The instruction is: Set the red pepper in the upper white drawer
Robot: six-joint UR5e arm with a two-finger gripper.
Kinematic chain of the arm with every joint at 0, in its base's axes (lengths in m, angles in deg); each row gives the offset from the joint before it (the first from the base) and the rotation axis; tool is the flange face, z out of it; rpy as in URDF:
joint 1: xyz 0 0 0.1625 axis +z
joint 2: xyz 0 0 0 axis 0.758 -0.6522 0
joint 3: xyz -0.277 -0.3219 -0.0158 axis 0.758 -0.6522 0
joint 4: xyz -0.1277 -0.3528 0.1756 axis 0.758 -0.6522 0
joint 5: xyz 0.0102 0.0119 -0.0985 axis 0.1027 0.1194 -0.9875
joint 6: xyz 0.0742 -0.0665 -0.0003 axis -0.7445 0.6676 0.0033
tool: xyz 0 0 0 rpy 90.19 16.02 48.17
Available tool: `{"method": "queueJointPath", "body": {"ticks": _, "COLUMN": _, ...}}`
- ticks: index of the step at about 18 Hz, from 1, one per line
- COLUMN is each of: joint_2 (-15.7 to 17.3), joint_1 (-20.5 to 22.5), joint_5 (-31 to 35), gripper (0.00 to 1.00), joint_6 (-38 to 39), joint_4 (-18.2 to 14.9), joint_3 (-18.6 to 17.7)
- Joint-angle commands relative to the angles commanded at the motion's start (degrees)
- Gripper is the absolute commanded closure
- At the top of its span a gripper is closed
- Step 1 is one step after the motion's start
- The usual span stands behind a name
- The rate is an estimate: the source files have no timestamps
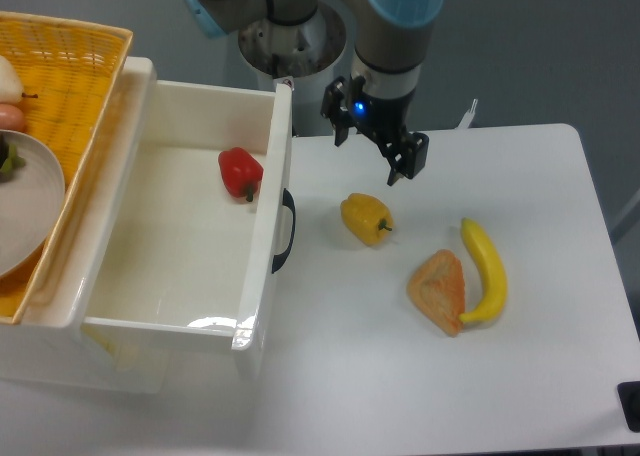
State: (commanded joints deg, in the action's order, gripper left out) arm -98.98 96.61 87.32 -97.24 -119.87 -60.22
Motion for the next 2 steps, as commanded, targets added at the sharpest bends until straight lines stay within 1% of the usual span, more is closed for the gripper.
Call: {"method": "queueJointPath", "body": {"ticks": 2, "joint_2": -0.2, "joint_1": 0.0, "joint_5": 0.0, "gripper": 0.00, "joint_6": -0.3, "joint_4": 1.1, "joint_3": 0.0}}
